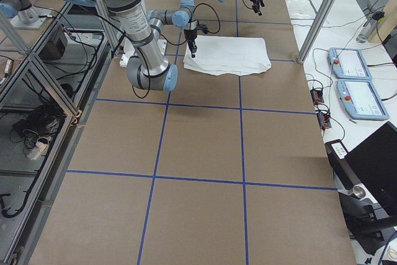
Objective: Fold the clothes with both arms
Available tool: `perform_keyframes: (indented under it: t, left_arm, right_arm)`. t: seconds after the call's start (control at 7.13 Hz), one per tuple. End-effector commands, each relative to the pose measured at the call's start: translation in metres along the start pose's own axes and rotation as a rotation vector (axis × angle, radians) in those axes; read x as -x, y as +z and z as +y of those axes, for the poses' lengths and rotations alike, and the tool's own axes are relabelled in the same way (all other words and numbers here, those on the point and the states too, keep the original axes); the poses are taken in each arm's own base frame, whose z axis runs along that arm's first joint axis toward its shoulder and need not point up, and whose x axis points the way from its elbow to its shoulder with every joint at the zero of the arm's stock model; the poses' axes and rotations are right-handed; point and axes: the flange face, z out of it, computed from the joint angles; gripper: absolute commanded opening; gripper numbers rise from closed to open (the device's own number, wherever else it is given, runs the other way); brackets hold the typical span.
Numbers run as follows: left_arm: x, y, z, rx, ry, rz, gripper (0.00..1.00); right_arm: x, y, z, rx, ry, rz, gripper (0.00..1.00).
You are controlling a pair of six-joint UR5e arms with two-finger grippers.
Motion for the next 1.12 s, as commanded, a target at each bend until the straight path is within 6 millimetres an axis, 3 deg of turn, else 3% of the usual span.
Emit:
perform_keyframes:
  t: [0.0,0.28,0.56,0.7,0.98]
  left_arm:
    - [0.000,0.000,0.000,0.000,0.000,0.000,1.00]
    - [0.000,0.000,0.000,0.000,0.000,0.000,1.00]
    - [0.000,0.000,0.000,0.000,-0.001,0.002,1.00]
    - [-0.002,0.000,0.000,-0.005,-0.024,0.008,1.00]
    - [-0.004,0.000,0.001,-0.003,-0.026,0.013,1.00]
  right_arm:
    - [-0.007,-0.003,0.002,-0.001,0.005,0.002,0.00]
    - [-0.032,-0.015,0.017,-0.010,0.007,-0.009,0.00]
    - [-0.070,0.000,0.041,-0.003,0.017,0.012,0.00]
    - [-0.077,0.010,0.045,0.005,0.047,0.027,0.00]
    - [-0.083,0.009,0.044,-0.001,0.098,0.029,0.00]
